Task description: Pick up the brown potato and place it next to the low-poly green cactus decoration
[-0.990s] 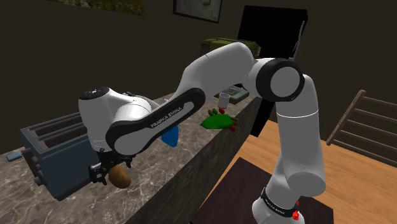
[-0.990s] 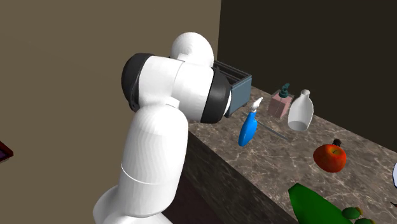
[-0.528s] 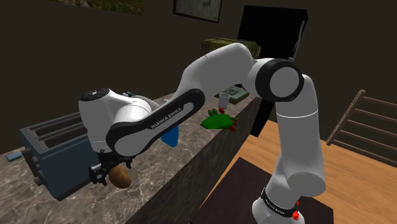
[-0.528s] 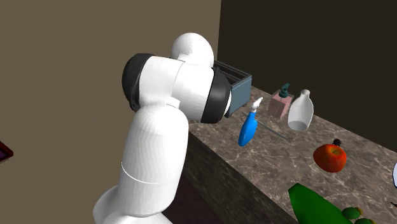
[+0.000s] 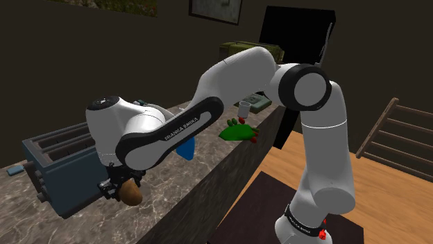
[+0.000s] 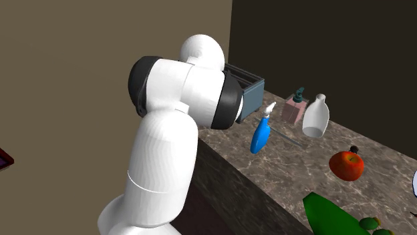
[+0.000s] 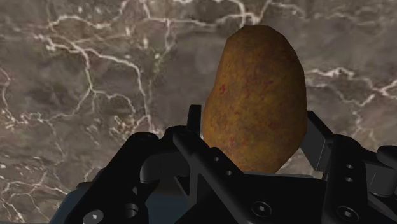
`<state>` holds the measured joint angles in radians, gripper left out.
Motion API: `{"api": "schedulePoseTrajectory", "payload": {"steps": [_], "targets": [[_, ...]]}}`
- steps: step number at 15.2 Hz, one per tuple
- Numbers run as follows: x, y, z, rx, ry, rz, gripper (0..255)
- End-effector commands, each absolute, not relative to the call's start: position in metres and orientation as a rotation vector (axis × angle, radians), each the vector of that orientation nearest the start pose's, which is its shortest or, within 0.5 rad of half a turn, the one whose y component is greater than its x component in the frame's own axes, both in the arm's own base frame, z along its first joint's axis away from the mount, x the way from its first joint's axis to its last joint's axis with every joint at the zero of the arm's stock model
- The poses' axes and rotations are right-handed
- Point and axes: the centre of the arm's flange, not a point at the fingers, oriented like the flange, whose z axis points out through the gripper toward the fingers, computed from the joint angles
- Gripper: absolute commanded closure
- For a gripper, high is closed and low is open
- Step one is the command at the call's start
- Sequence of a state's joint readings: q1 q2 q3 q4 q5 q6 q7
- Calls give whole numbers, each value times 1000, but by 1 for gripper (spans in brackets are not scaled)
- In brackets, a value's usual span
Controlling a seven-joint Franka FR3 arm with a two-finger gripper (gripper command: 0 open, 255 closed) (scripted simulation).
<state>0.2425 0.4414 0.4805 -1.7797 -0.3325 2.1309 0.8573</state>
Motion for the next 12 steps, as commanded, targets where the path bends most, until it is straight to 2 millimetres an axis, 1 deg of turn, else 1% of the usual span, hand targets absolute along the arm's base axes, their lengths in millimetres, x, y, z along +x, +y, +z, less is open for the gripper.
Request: {"api": "schedulePoseTrajectory", "payload": {"steps": [1,2,12], "targets": [[509,396,330,-3216,-19,-58,255],[509,396,330,-3216,-19,-58,255],[509,396,383,-3216,-19,-58,255]]}}
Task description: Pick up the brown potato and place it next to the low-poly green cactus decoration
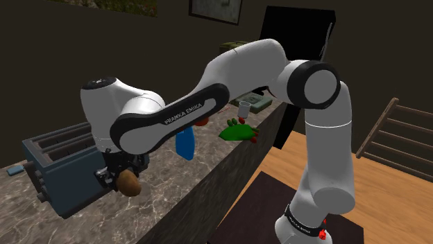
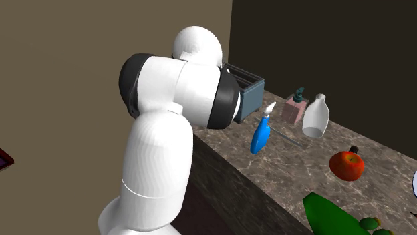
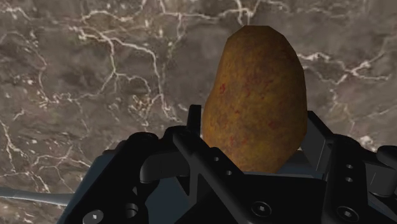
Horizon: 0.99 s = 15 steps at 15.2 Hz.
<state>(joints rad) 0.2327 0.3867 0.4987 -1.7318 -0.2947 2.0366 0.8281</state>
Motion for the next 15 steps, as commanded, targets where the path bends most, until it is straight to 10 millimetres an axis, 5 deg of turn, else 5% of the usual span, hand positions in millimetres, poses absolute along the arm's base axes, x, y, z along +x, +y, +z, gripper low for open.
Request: {"api": "schedulePoseTrajectory", "payload": {"steps": [1,15], "targets": [[509,396,388,-3216,-19,-58,255],[509,396,462,-3216,-19,-58,255]]}}
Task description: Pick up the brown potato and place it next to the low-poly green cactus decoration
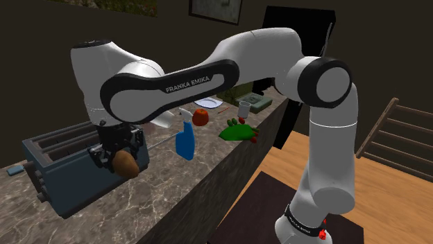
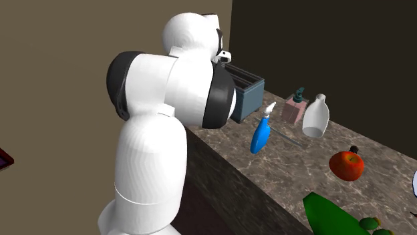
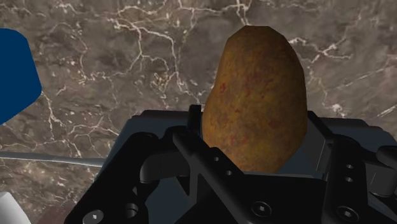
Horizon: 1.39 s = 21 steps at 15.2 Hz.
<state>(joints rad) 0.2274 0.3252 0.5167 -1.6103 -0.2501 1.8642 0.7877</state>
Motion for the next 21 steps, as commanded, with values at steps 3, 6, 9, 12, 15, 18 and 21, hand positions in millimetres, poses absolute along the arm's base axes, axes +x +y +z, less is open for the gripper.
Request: {"api": "schedulePoseTrajectory", "payload": {"steps": [3,6,9,12,15,18,21], "targets": [[512,383,468,-3216,-19,-58,255],[519,345,468,-3216,-19,-58,255],[527,306,469,-3216,-19,-58,255],[534,267,469,-3216,-19,-58,255],[541,228,469,-3216,-19,-58,255],[549,189,469,-3216,-19,-58,255],[556,150,469,-3216,-19,-58,255]]}}
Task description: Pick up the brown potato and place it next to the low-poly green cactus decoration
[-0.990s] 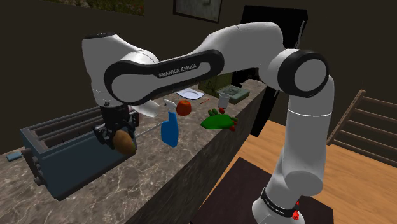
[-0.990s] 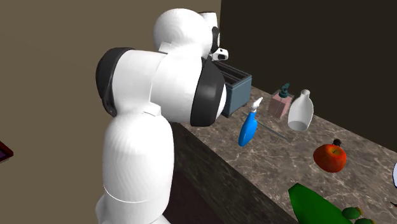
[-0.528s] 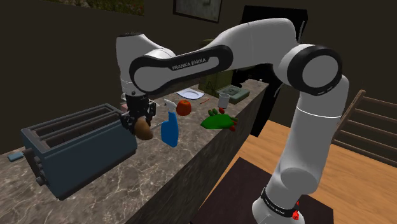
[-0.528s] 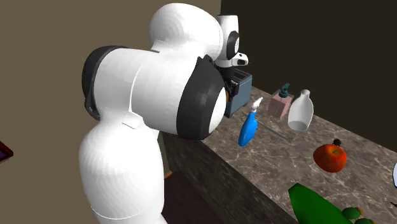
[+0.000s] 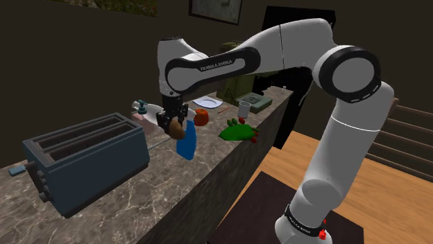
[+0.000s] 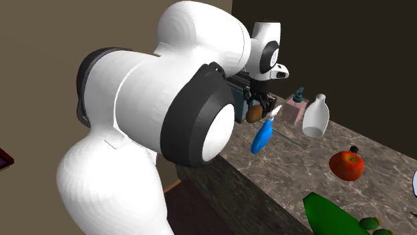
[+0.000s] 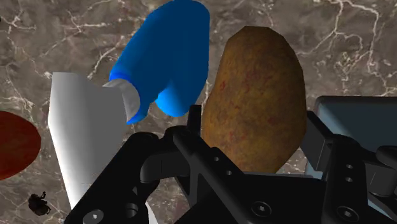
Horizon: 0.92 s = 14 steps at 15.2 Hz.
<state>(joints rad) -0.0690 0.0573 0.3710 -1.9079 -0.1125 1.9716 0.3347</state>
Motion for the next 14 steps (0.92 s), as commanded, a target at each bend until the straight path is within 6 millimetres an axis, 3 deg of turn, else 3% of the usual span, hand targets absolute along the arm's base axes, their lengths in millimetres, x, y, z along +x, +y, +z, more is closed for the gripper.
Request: {"api": "schedulePoseTrajectory", "payload": {"steps": [1,14], "targets": [[558,137,469,-3216,-19,-58,255],[590,-32,470,-3216,-19,-58,255]]}}
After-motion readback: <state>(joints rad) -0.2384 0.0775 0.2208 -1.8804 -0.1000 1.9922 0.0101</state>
